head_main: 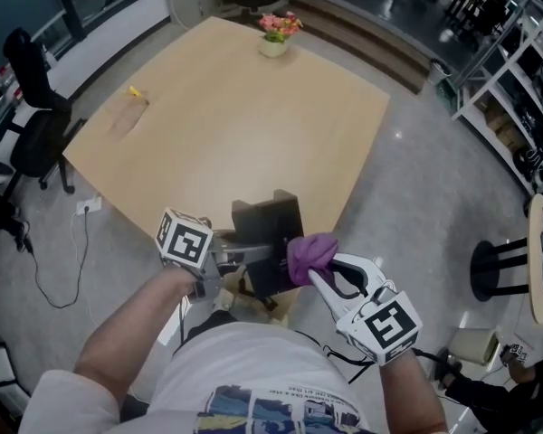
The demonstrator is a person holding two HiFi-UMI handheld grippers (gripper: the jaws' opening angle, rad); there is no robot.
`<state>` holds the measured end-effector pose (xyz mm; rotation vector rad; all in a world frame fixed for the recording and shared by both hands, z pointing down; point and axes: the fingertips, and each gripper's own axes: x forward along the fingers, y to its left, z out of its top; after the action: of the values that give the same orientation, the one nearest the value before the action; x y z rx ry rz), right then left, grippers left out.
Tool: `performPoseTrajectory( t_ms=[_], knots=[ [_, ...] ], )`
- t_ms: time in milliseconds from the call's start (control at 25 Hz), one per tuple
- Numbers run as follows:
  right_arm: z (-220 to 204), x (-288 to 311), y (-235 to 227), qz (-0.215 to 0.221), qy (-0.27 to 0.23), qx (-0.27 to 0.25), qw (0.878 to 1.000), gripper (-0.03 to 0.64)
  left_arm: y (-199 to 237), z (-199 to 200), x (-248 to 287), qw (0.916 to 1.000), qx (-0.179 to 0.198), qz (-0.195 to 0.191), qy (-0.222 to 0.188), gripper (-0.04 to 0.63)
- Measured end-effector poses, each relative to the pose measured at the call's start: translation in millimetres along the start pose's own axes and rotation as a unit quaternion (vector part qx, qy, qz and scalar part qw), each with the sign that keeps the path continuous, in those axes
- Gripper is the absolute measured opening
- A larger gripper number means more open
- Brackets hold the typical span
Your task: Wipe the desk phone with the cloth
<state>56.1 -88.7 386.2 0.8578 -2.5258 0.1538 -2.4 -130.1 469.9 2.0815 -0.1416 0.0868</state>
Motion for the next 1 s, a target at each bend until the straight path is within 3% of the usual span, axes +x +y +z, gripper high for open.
performPoseTrajectory(
  t_ms=[120, 240, 1000],
  knots=[
    [34.8, 15.8, -14.8, -0.016, -0.033, -0.019, 0.999, 0.092, -1.4, -6.6, 7.5, 0.9999, 0.0, -0.002, 0.01, 0.176],
    [43.9, 32.8, -22.2, -0.02, -0.035, -0.027, 0.999, 0.092, -5.9, -11.6, 13.9, 0.9998, 0.003, -0.005, 0.018, 0.176],
    [-66.7, 14.5, 43.7, 0.036, 0.077, 0.03, 0.996, 0.092, -4.8, 9.9, -6.2, 0.9998, -0.005, -0.009, -0.019, 0.176]
  ],
)
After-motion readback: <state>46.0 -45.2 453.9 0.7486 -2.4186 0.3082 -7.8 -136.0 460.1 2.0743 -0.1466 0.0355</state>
